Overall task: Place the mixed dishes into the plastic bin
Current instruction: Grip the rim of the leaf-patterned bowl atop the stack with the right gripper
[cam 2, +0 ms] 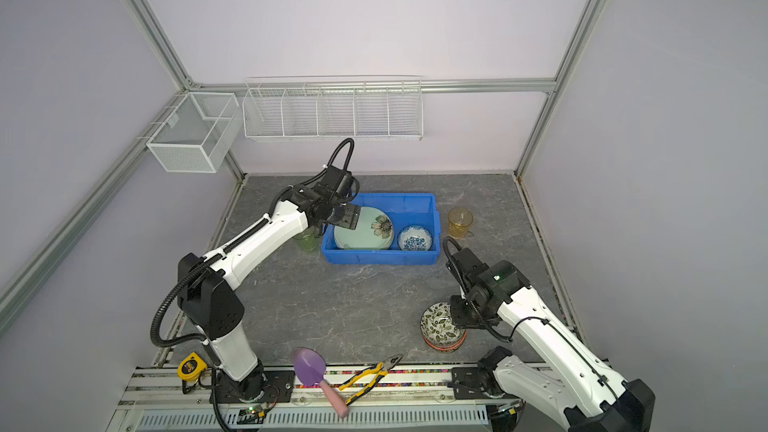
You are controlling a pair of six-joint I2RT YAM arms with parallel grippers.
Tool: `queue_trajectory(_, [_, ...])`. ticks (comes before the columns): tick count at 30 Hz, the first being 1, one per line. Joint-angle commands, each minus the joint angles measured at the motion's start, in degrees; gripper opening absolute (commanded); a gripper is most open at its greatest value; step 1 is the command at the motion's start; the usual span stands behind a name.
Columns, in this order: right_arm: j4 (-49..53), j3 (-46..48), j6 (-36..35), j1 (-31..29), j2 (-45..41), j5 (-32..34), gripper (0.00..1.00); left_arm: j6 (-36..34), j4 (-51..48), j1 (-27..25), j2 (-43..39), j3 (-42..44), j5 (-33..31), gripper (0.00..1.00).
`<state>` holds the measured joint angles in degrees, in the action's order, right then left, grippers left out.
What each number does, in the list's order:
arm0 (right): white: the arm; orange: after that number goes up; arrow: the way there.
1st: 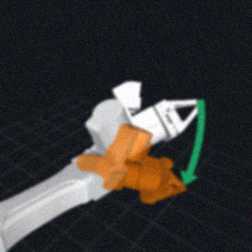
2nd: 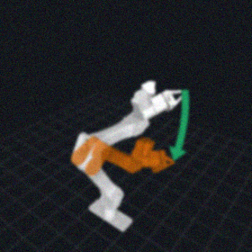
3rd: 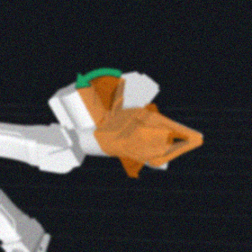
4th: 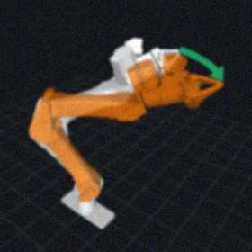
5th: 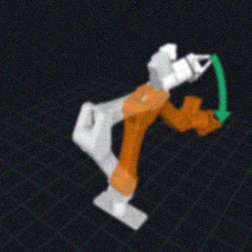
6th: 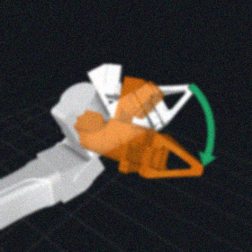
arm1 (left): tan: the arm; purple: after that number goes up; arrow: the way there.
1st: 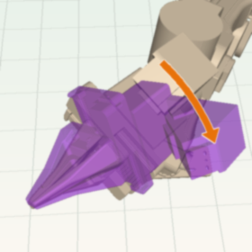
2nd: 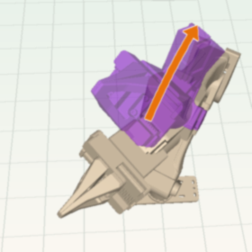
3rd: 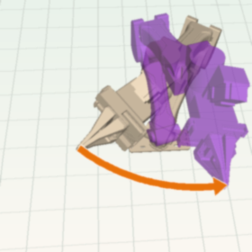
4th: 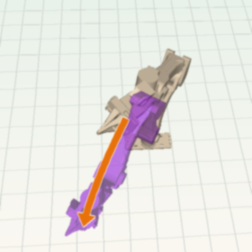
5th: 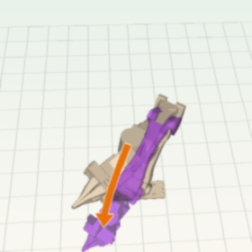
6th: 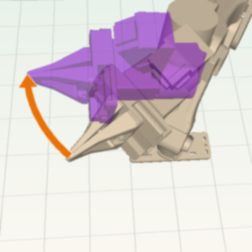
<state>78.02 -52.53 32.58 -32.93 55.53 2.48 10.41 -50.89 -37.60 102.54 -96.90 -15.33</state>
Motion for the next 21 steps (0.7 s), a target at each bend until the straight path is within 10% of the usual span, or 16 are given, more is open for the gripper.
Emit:
queue_trajectory(1, [-0.26, 1.2, 3.15, -1.15, -0.51, 1.63, 0.35, 0.52, -0.7, 0.3, 0.27, -2.15, 2.08, 0.82])
queue_trajectory(21, [-2.04, 1.47, 5.49, -4.09, 2.71, 4.17, 0.23, 1.62, -2.27, 0.25, 4.4, -6.67, 10.17, 0.82])
